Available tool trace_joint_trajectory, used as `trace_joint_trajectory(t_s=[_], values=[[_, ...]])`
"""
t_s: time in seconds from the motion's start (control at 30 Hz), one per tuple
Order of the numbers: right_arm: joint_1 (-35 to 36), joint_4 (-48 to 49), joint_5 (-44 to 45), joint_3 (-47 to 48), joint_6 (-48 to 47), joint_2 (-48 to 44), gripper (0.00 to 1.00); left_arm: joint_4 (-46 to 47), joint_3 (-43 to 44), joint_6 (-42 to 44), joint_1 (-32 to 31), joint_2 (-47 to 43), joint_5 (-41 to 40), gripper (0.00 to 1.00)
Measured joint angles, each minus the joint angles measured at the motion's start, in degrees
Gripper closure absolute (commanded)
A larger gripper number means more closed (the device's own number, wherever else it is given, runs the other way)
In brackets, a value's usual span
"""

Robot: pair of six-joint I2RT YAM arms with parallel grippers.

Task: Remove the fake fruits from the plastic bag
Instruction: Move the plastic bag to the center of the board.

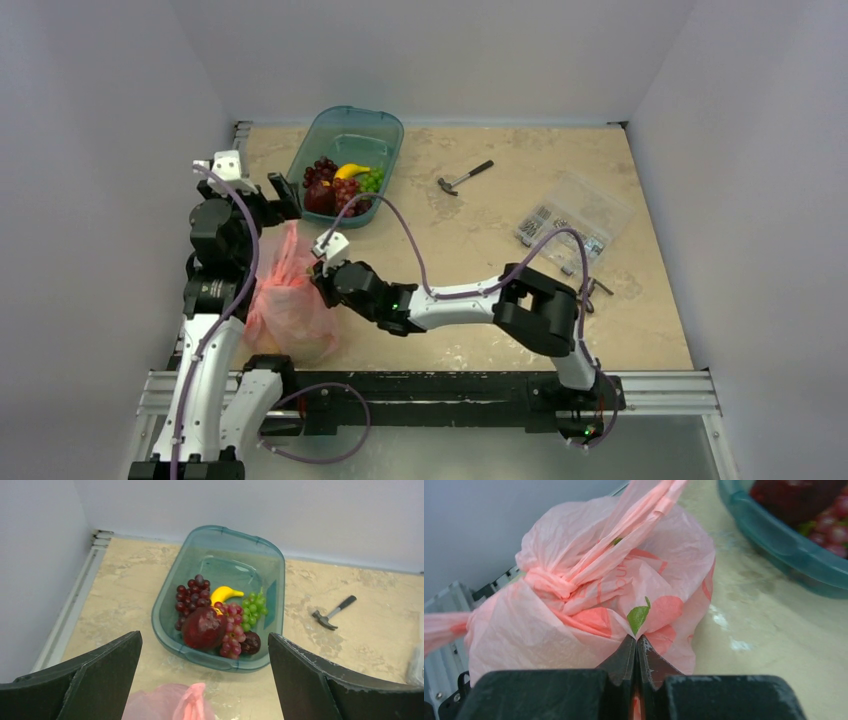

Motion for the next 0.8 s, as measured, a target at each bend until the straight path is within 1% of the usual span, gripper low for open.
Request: trace_joint_trajectory(t_s=[0.13, 0.33, 0.43, 0.57, 0.67, 0.73, 0.8], values=[[-0.1, 3.1, 5.7, -8.6, 2.2, -6.3, 1.0, -0.2, 0.2, -1.4, 0.0, 3.7, 5.2, 0.06], [-1.3, 4.4, 10.3, -21.5, 4.3, -15.7, 1.0, -1.4, 2.8, -4.0, -0.2, 12.7, 15.6, 0.1], [-3.9, 3.1, 9.3, -26.9, 5.1, -21.0, 1.0, -3.7, 5.8, -5.3, -0.8, 17.7, 19.6, 0.11], [-10.6, 2.0, 3.7, -34.2, 5.0, -28.2, 0.99, -7.4, 9.2, -6.4, -2.4, 23.0, 22.7, 0.11], [-14.7, 0.8, -0.3, -37.6, 4.8, -31.5, 0.94, -9.8, 10.5, -6.6, -4.3, 25.5, 24.3, 0.15], [-16.3, -0.5, -2.4, -38.5, 4.7, -33.2, 0.89, -11.9, 11.9, -6.6, -6.4, 27.8, 25.1, 0.23], [-17.3, -2.0, -3.7, -38.4, 4.5, -34.4, 0.8, -15.2, 14.6, -6.1, -9.4, 31.3, 25.4, 0.31]])
